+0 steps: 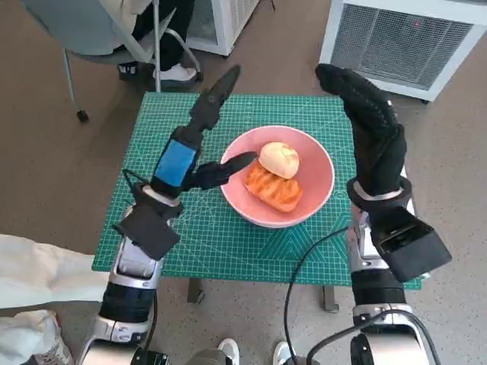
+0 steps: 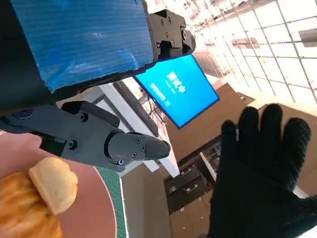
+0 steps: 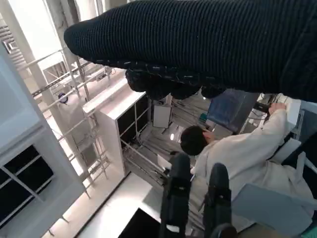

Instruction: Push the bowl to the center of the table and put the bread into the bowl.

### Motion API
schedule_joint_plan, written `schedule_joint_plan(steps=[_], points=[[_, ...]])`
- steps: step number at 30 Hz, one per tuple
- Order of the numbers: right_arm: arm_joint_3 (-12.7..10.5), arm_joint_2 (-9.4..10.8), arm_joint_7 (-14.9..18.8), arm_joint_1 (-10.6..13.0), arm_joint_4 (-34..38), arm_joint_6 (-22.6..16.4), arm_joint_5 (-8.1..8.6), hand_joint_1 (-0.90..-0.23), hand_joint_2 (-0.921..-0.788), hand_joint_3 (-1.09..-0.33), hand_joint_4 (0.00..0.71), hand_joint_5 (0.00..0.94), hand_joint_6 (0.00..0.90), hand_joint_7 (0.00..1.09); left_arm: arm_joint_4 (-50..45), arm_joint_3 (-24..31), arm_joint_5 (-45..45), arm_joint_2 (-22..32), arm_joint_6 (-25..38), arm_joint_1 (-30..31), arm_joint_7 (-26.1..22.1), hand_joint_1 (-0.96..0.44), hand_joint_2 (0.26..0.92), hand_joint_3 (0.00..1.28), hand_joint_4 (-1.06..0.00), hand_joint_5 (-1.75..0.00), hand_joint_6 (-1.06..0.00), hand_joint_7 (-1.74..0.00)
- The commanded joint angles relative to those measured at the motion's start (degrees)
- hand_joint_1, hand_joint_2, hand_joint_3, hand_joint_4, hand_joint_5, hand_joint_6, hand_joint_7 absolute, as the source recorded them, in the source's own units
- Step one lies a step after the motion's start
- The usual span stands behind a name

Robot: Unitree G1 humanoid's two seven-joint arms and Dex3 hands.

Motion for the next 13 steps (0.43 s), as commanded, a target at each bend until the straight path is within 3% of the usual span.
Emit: schedule_joint_plan(steps=[1, 13], points=[[0.02, -0.08, -0.09, 0.4, -0.81, 1.44, 0.36, -0.554, -0.921, -0.845, 0.198, 0.271, -0.001, 0.75, -1.67, 0.99, -1.55, -1.27, -2.99, 1.43, 1.38, -0.33, 0.921, 0.28, -0.18, -0.04, -0.14, -0.25], [0.38, 0.3, 0.47, 0.24, -4.16, 4.21, 1.65, -0.587, -0.921, -0.819, 0.208, 0.245, -0.001, 0.76, 3.25, 1.97, -4.23, -4.19, -14.33, 1.14, 2.59, -0.35, 0.921, 0.34, -0.2, -0.03, -0.12, -0.27]])
